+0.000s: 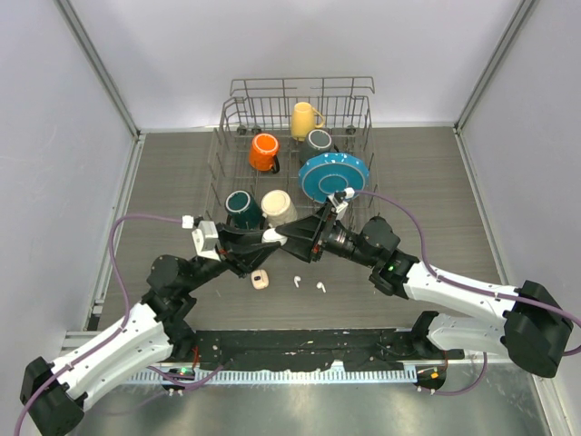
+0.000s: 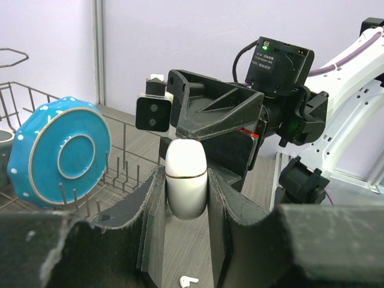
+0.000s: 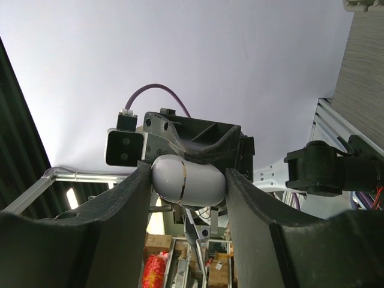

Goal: Insert the wireless bluetooth earbuds into the charging case
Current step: Pick up the charging case at the center of the board.

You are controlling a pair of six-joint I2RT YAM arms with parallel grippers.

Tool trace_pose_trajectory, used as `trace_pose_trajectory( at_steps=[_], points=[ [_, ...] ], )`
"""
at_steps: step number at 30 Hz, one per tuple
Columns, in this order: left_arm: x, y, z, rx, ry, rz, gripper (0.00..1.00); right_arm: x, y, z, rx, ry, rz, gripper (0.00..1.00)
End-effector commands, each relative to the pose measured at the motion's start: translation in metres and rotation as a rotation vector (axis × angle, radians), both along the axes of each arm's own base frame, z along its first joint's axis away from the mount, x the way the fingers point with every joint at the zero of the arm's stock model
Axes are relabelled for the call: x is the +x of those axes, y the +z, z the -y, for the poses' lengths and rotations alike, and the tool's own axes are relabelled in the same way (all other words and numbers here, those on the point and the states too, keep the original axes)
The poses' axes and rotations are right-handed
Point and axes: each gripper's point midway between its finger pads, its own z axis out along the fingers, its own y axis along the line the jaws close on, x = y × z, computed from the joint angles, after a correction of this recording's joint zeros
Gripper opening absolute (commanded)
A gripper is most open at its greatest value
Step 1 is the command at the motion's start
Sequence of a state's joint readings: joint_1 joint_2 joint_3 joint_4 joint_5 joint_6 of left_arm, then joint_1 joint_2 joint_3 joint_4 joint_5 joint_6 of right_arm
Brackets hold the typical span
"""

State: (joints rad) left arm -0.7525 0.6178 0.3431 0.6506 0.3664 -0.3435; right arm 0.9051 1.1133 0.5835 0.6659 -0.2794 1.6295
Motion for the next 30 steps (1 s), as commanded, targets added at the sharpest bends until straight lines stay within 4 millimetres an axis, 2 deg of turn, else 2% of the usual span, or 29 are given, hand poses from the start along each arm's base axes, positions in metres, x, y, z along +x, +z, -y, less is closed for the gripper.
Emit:
trace_pose_trajectory(
  at_steps=[1,14,30],
  points=[
    [0.001,0.003,0.003,-0.007,-0.013,-0.012,0.32,-0.008,0.029,0.000,0.069,0.028,0.065,0.17],
    [0.002,0.002,0.007,-0.011,-0.022,-0.018,0.39,-0.006,0.028,0.000,0.074,0.021,0.061,0.16],
    [0.002,0.013,0.000,-0.069,0.002,0.009,0.38,-0.005,0.023,0.001,0.071,0.010,0.049,0.14]
  ],
)
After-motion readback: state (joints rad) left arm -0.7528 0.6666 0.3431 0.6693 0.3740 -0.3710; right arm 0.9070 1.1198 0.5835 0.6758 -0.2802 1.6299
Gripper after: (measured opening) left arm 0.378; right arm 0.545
